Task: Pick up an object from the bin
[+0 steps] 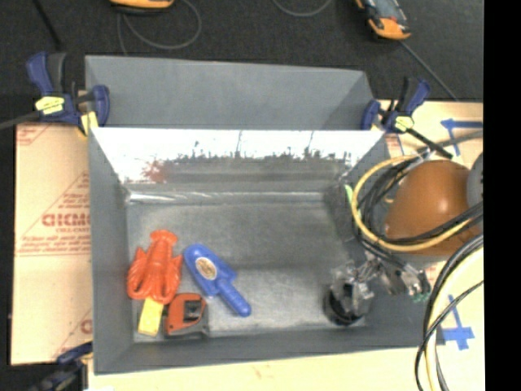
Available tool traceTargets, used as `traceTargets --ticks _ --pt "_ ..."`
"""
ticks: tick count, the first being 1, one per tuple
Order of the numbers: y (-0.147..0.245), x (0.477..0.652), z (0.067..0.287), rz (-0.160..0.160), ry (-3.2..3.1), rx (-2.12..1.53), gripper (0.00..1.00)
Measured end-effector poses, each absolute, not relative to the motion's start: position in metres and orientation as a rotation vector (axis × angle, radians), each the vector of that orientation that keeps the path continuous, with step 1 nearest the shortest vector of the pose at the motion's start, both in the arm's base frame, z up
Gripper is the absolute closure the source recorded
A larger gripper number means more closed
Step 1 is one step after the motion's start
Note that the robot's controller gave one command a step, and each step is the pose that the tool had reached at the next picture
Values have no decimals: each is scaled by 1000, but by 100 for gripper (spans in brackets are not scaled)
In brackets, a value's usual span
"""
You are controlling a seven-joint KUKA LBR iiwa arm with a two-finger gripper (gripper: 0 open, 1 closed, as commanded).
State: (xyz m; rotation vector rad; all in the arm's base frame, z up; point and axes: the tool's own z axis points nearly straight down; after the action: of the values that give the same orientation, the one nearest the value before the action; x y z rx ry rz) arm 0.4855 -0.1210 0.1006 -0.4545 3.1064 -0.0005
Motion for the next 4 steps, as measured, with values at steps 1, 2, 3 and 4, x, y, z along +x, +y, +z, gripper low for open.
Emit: traceTargets --ticks 1,2,3,4 --pt "-121 486 101 -1 3106 -456 100" --pt "-115 483 151 3 3115 -444 100" --pt "-124 484 73 -5 3069 -603 0" --pt "-125 482 75 -5 3078 -609 100"
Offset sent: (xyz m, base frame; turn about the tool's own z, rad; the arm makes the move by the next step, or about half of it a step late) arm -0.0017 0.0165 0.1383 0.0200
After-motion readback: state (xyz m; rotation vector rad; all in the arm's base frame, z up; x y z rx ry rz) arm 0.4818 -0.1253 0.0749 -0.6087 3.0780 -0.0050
